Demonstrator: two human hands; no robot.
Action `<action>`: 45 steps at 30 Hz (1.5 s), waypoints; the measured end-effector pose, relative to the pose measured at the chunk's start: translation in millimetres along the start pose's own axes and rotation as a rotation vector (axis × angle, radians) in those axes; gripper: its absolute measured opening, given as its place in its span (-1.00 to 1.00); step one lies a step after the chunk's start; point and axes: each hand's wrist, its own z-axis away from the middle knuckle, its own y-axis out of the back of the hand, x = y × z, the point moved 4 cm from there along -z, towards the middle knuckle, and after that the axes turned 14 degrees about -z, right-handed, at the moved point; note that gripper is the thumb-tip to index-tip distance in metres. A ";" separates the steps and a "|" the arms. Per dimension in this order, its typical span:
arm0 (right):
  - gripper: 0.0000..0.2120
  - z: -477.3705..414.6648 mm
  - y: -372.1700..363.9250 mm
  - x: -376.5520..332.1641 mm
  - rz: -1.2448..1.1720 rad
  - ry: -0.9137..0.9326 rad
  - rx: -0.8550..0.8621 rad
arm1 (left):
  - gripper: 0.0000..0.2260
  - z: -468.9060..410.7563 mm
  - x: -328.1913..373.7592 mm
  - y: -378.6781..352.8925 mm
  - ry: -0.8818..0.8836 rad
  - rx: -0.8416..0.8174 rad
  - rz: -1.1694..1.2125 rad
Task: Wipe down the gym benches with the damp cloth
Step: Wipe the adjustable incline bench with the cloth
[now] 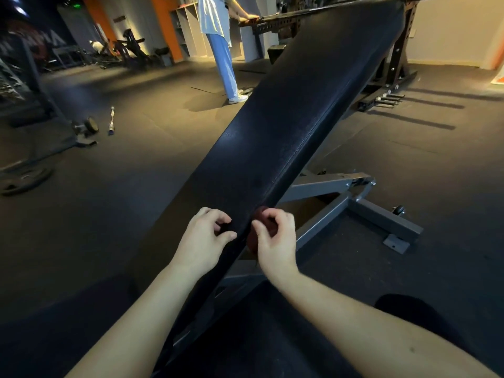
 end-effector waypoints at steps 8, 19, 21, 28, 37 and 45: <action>-0.85 -107.9 39.7 -41.8 -0.017 0.030 0.285 | -0.84 -3.8 -0.4 -1.9 0.043 -0.046 0.005; -0.79 7.1 -13.1 3.8 0.027 0.018 -0.048 | -0.83 -4.8 -4.7 -7.2 0.015 -0.027 0.020; -0.79 -14.7 -2.7 -6.1 0.034 0.073 -0.022 | -0.84 -3.6 -5.8 -6.9 0.019 -0.025 0.046; -0.81 -82.5 26.8 -32.7 -0.037 0.055 0.208 | -0.85 -1.5 -6.9 -10.4 0.049 -0.039 0.080; -0.80 30.4 -19.7 19.5 -0.041 -0.053 -0.055 | -0.83 -4.1 -8.5 -10.7 0.022 -0.009 0.070; -0.82 -47.5 15.0 -26.6 -0.094 0.054 0.146 | -0.81 2.6 -8.5 -11.5 0.011 -0.011 0.114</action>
